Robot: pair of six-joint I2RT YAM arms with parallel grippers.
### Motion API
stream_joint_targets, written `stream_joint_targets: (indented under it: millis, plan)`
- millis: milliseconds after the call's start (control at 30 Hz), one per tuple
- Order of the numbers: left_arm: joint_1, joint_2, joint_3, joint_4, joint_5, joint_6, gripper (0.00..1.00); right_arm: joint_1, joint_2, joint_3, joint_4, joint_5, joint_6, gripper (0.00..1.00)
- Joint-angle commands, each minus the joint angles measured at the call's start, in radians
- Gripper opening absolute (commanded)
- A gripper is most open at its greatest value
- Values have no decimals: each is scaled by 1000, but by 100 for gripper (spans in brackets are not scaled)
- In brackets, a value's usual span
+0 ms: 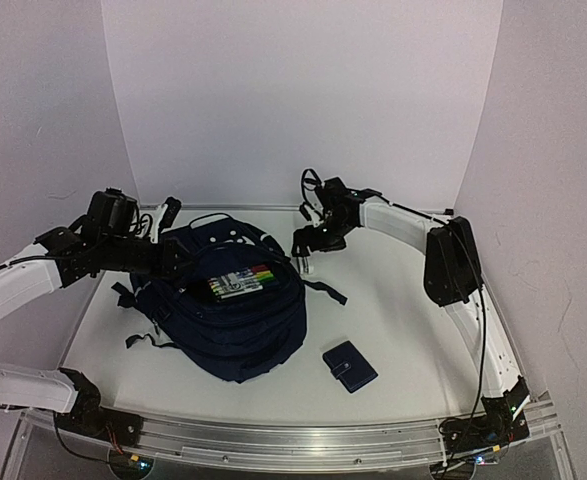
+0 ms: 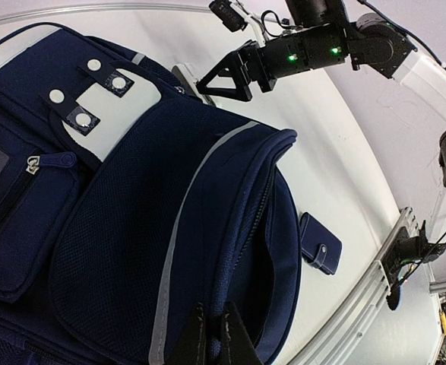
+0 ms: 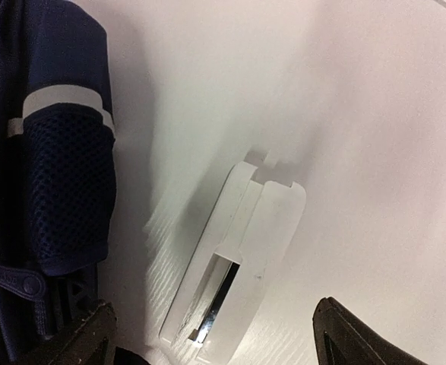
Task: Pack the student bag
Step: Pick up the stationery from the center of the board, then place the stationery in the student bag.
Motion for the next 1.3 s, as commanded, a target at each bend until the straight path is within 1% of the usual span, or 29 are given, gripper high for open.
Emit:
stream_joint_targets:
  millis: [0, 167, 333, 433, 567, 633, 767, 833, 933, 1000, 1100, 1167, 1267]
  plan:
    - [12, -6, 2, 56, -27, -6, 0, 18, 37, 39, 31, 58, 50, 87]
    - [12, -4, -3, 57, -25, -8, 0, 48, 74, 52, 30, 143, 13, 79]
    - [12, -18, -6, 55, -26, -11, 0, 57, 93, 43, 30, 226, -24, 73]
    - [12, -20, -4, 46, -29, -11, 0, 58, 73, -3, 30, 246, -47, 65]
    - [12, -26, -8, 41, -33, -12, 0, 50, -2, -68, 30, 242, -107, 46]
    - [12, -26, -7, 40, -34, -13, 0, 39, -53, -109, 29, 227, -150, 42]
    - [14, -25, -6, 43, -33, -14, 0, 21, -182, -200, 30, 170, -247, 40]
    - [13, -24, -6, 48, -31, -15, 0, 18, -264, -246, 30, 133, -303, 37]
    - [15, -20, -4, 51, -28, -15, 0, 19, -360, -299, 17, 53, -369, 36]
    - [15, -17, -1, 53, -28, -16, 0, 19, -431, -318, -22, -35, -405, 35]
    - [17, -17, 2, 58, -28, -16, 0, 22, -548, -360, -82, -210, -471, 34]
    - [19, -17, 1, 72, -22, -19, 0, 40, -616, -414, -106, -273, -529, 34]
    - [21, -11, 1, 88, -4, -28, 0, 108, -681, -453, -140, -292, -614, 33]
